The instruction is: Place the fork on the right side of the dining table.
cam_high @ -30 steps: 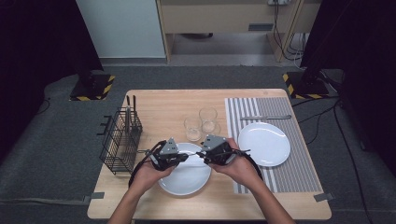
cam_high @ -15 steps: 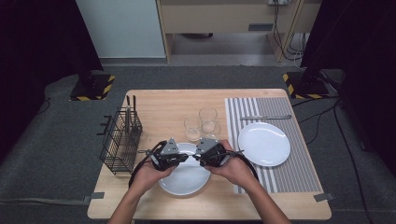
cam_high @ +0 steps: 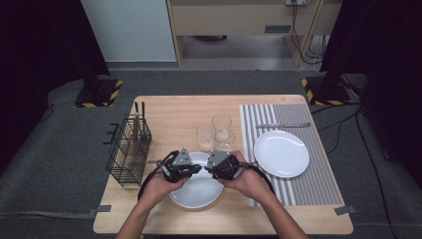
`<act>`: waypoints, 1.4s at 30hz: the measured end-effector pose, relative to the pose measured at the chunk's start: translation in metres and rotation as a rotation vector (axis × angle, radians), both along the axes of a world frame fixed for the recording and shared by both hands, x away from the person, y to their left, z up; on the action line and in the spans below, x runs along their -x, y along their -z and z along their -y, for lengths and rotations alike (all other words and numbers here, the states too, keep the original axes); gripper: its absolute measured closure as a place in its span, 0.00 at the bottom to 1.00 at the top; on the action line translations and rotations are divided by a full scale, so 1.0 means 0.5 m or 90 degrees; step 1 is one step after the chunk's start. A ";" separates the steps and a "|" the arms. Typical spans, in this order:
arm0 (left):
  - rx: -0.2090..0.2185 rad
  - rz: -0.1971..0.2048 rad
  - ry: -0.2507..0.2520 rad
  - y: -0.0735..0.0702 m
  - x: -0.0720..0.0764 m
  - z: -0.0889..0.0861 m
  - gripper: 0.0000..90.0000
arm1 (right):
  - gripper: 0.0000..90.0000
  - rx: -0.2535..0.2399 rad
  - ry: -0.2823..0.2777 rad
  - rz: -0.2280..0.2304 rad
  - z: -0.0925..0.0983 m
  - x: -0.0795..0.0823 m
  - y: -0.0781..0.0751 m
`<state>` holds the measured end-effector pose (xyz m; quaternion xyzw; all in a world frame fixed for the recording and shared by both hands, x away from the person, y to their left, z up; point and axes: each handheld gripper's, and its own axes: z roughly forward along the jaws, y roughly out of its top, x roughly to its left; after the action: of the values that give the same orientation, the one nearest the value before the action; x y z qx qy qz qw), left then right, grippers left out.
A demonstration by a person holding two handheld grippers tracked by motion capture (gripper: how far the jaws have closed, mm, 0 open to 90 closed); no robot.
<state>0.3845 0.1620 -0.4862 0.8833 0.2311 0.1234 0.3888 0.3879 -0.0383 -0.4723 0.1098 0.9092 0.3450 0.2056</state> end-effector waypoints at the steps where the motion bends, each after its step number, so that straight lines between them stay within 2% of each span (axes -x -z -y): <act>1: 0.000 0.001 -0.001 0.000 0.000 0.000 0.95 | 0.72 0.001 -0.001 0.000 0.000 0.000 0.001; 20: -0.006 0.007 0.002 -0.001 0.001 -0.003 0.92 | 0.82 0.007 -0.017 -0.010 -0.001 0.002 0.006; 32: -0.017 0.011 0.005 -0.002 0.002 -0.003 0.92 | 0.84 0.007 -0.023 -0.017 -0.003 0.001 0.009; 42: -0.014 0.009 0.005 -0.001 0.001 -0.004 0.90 | 0.86 0.005 -0.033 -0.023 -0.002 0.000 0.009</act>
<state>0.3839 0.1641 -0.4855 0.8875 0.2238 0.1304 0.3812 0.3878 -0.0372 -0.4768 0.0912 0.9167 0.3445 0.1808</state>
